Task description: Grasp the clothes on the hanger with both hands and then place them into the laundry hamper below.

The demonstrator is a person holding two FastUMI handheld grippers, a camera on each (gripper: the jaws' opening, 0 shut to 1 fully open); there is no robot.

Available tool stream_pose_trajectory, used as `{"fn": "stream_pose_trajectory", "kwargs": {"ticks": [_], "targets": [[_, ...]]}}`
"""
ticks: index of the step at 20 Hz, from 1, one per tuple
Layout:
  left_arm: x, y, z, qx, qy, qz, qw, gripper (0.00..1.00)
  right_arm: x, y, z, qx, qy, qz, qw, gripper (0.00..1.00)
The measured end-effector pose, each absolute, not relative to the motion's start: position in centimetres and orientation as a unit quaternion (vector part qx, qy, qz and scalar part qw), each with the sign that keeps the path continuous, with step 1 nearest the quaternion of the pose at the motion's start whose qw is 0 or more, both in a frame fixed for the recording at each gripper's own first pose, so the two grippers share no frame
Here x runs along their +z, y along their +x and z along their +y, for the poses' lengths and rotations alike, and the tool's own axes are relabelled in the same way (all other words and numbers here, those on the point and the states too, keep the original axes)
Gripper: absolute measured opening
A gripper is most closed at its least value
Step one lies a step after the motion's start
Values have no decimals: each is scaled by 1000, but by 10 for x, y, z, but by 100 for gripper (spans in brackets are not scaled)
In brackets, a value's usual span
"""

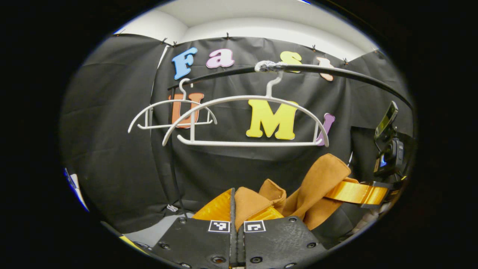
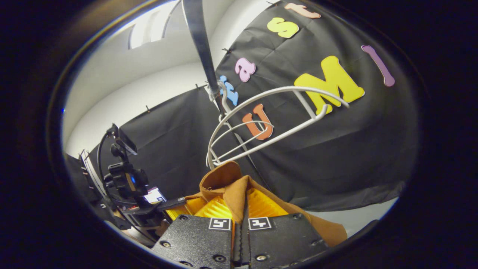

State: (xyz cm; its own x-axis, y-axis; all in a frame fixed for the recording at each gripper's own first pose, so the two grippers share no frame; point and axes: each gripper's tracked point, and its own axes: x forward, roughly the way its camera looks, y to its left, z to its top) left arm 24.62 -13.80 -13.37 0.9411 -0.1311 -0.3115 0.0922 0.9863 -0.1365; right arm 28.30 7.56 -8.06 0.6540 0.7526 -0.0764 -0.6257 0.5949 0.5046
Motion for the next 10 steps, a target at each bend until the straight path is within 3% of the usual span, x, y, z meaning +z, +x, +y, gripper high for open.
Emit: {"fn": "stream_pose_trajectory", "kwargs": {"ticks": [4,5,6,10], "targets": [[-169,227,-142,-58,-48,194,978,0,-116,270,88,370,207,198,884,4],[-182,223,-143,-59,-50,207,975,5,-130,270,89,363,204,217,883,4],[-197,222,-144,-60,-55,223,971,0,-150,264,87,352,202,242,881,4],[-259,203,-153,-59,-64,306,948,0,-222,265,76,282,141,349,882,4]]}}
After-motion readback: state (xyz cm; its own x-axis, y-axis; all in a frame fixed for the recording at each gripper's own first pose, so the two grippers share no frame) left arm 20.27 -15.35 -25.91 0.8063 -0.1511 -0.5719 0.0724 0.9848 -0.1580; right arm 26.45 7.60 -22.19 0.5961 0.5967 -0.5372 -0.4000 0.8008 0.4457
